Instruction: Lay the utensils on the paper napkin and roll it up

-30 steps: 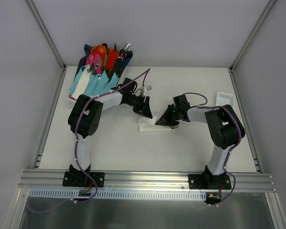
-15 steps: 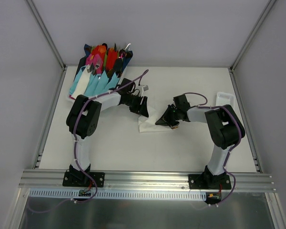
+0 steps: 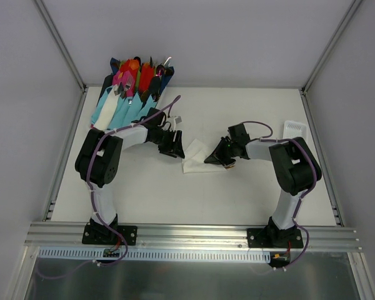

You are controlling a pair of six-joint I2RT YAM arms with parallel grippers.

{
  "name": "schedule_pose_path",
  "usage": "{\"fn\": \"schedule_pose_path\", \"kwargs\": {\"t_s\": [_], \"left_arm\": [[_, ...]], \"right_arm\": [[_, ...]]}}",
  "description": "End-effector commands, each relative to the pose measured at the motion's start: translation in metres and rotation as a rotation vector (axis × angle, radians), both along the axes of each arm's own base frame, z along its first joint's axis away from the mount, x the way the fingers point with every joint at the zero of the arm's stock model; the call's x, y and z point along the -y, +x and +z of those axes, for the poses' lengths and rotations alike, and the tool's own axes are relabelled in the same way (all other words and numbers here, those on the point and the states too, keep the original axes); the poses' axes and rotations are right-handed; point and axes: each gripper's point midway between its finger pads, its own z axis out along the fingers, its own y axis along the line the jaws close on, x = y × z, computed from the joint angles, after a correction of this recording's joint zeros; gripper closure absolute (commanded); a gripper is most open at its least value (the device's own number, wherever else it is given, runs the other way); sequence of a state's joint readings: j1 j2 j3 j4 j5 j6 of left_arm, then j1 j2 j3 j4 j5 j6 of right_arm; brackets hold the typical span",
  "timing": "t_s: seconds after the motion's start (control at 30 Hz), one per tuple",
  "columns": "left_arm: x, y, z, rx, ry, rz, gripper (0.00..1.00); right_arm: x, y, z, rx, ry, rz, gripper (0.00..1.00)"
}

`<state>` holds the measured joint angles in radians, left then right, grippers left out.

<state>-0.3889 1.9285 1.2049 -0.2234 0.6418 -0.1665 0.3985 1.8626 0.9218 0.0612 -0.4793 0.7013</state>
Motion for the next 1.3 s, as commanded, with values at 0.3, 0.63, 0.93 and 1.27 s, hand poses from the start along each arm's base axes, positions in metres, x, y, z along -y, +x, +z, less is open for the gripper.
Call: {"fn": "schedule_pose_path", "kwargs": {"t_s": [0.3, 0.63, 0.93, 1.27], "left_arm": [[0.023, 0.005, -0.009, -0.129, -0.110, 0.050, 0.50], [0.037, 0.013, -0.008, -0.179, -0.188, 0.064, 0.51], [0.047, 0.015, -0.008, -0.221, -0.242, 0.045, 0.53], [0.062, 0.015, 0.005, -0.193, -0.278, -0.012, 0.58]], "right_arm": [[0.048, -0.024, -0.057, -0.123, -0.243, -0.042, 1.00], [0.049, -0.025, -0.060, -0.129, -0.249, -0.035, 1.00], [0.048, -0.024, -0.059, -0.128, -0.247, -0.035, 1.00], [0.048, -0.024, -0.060, -0.132, -0.252, -0.029, 1.00]]}}
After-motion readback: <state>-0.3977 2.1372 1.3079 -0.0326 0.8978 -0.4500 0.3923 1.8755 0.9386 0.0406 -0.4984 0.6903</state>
